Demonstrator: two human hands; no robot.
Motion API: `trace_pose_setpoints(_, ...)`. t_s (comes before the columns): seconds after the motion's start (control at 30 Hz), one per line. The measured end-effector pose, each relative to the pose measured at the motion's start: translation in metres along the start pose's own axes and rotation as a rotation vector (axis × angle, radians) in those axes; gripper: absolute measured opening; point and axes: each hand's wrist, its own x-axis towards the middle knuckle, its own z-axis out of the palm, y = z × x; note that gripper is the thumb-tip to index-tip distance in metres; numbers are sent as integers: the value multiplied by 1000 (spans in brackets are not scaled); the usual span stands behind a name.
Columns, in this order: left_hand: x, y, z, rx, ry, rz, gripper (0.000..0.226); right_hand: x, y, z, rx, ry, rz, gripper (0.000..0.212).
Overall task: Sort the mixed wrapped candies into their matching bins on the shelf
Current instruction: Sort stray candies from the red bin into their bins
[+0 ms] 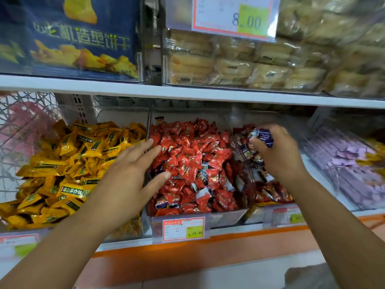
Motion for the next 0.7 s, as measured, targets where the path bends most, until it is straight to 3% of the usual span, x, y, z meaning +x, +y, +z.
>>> trace_pose_setpoints(0.13, 3, 1, 1, 21, 22, -1, 81, 0, 35, 18, -352, -115, -6, 41)
trace_pose_setpoints(0.23, 2, -2, 3, 19, 20, 8, 79, -1, 40, 24, -425, -185, 18, 45)
trace_pose_setpoints(0.4, 0, -6, -2, -67, 9, -8, 82, -1, 27, 9, -347, -250, 56, 54)
trace_pose_setpoints(0.53, -4, -9, -9, -53, 2, -11, 85, -20, -33, -12, -44, -128, -196, 37)
trace_pose_setpoints(0.6, -5, -11, -10, -32, -9, 3, 84, -34, -59, -10, 13, -284, -317, 27)
trace_pose_setpoints(0.7, -6, -14, -10, -27, -29, 13, 89, -44, -68, 14, -186, -631, -373, 32)
